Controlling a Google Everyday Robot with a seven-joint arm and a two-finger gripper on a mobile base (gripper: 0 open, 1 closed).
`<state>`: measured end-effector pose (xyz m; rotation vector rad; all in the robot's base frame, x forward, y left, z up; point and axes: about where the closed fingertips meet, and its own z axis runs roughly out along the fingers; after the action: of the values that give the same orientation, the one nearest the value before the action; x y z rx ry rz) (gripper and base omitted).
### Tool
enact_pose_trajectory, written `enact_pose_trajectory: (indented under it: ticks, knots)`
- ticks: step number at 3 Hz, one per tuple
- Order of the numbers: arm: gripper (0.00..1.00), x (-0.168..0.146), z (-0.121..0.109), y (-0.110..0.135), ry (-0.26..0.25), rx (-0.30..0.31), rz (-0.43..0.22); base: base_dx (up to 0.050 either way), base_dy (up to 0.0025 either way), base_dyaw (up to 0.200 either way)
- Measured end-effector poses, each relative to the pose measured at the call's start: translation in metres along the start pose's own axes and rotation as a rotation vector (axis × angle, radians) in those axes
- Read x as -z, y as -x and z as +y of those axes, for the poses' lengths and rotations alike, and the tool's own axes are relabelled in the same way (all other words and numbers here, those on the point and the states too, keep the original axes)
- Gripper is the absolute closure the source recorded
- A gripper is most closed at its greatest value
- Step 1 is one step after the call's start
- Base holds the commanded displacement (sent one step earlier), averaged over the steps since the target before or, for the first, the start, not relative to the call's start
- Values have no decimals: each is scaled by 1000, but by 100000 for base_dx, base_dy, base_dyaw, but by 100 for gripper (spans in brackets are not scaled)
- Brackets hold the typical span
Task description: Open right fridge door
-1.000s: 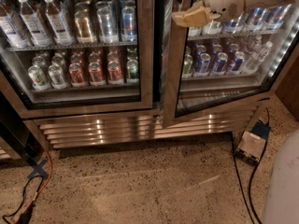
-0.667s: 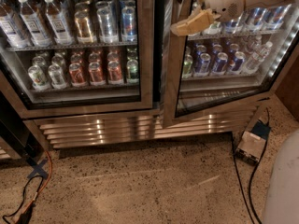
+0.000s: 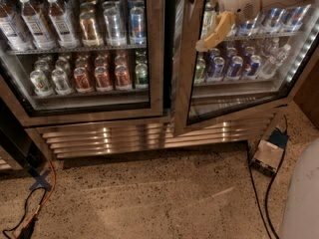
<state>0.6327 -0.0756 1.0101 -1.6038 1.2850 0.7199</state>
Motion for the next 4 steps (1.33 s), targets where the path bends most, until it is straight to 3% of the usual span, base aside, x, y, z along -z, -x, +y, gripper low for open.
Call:
enact_pose_trajectory:
  ticks: [1,4]
  knots:
    - [19,0,0,0,0,0,0,0,0,0]
    - [89,0,0,0,0,0,0,0,0,0]
